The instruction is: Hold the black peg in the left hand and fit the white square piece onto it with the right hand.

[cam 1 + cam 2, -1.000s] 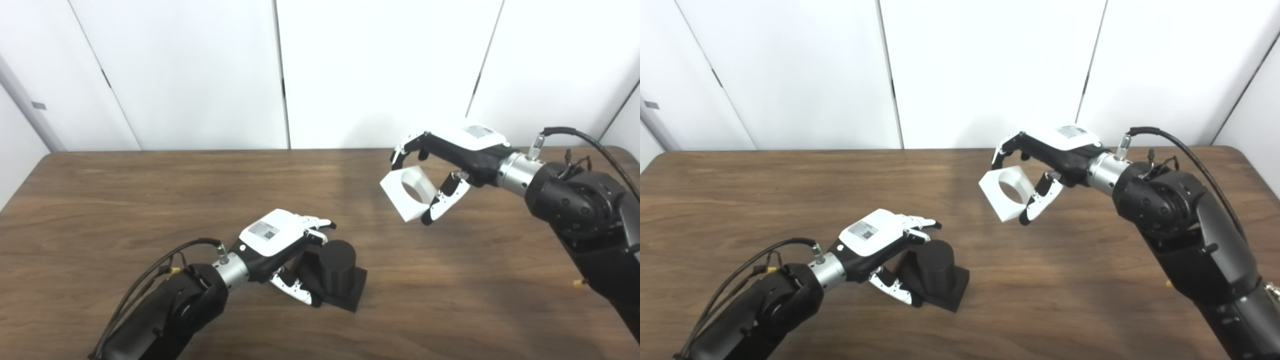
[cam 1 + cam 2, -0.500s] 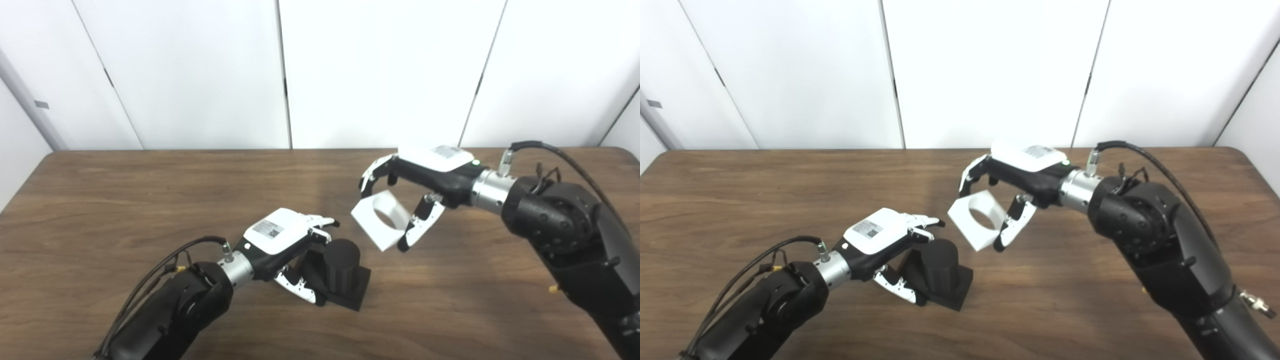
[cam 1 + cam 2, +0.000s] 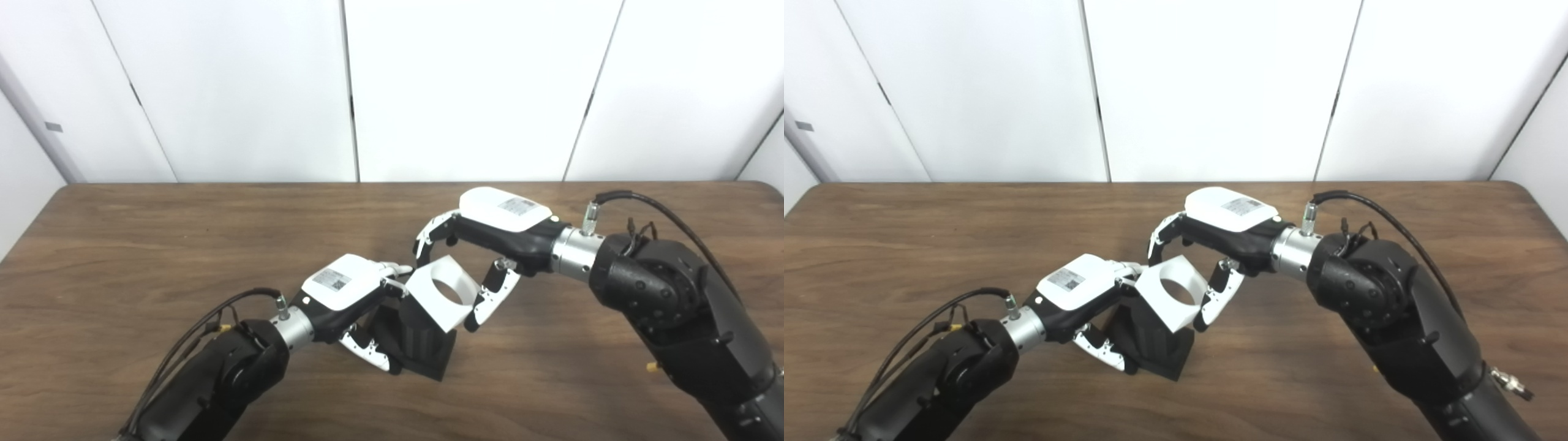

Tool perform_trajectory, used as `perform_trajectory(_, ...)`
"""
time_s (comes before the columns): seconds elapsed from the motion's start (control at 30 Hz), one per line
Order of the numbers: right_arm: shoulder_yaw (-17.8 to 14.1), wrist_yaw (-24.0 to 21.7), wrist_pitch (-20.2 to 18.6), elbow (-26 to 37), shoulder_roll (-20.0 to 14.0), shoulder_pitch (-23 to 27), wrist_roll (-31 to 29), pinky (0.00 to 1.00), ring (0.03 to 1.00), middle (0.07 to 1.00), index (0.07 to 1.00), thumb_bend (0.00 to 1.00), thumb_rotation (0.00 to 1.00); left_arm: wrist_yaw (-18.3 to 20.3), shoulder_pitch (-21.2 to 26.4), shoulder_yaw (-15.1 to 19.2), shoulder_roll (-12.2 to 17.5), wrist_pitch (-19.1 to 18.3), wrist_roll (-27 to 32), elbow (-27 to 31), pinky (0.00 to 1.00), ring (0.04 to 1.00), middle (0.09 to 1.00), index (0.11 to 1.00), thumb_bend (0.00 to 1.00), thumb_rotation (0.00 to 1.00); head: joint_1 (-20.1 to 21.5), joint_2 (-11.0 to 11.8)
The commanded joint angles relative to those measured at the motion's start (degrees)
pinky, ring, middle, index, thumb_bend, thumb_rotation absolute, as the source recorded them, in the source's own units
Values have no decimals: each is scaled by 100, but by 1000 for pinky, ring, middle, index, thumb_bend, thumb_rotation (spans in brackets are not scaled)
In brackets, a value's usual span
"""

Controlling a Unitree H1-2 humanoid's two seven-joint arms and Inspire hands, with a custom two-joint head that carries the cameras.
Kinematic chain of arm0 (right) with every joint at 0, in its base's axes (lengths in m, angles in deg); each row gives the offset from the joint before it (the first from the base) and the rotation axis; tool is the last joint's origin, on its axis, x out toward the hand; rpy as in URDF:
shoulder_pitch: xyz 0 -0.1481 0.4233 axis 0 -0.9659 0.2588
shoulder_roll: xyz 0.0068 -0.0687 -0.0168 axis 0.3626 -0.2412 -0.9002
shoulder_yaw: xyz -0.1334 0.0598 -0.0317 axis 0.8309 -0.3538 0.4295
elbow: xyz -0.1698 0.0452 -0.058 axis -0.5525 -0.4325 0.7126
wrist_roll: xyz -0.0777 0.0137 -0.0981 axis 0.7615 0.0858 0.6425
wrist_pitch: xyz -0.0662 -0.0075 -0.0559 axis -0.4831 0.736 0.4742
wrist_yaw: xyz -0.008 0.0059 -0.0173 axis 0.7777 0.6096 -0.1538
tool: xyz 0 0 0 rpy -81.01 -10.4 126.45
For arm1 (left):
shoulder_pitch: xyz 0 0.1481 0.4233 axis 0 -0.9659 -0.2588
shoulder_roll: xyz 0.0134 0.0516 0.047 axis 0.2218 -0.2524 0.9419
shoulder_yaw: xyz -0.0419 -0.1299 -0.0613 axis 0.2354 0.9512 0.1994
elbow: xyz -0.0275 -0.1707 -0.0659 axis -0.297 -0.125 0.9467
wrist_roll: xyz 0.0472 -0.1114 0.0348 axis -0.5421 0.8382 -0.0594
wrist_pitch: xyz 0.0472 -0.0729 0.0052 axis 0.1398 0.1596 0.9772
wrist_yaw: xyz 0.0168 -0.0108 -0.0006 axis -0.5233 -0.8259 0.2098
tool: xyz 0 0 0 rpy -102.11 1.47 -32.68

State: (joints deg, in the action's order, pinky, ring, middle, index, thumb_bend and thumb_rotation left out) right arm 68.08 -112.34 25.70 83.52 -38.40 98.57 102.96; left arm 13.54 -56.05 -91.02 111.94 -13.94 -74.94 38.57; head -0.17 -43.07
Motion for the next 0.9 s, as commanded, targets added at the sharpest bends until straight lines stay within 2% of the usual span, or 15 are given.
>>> perform_trajectory(0.0, -44, 94, 98, 128, 53, 176, -4, 656, 763, 739, 478, 523, 133, 388, -137, -266, -21, -133, -416, -163, 840, 890, 915, 491, 523, 71, -11, -5)
perform_trajectory(0.87, 201, 158, 309, -294, 303, 146, 47, 666, 766, 744, 477, 522, 132, 392, -146, -279, -55, -241, -390, -46, 854, 901, 924, 492, 523, 72, -120, -47)
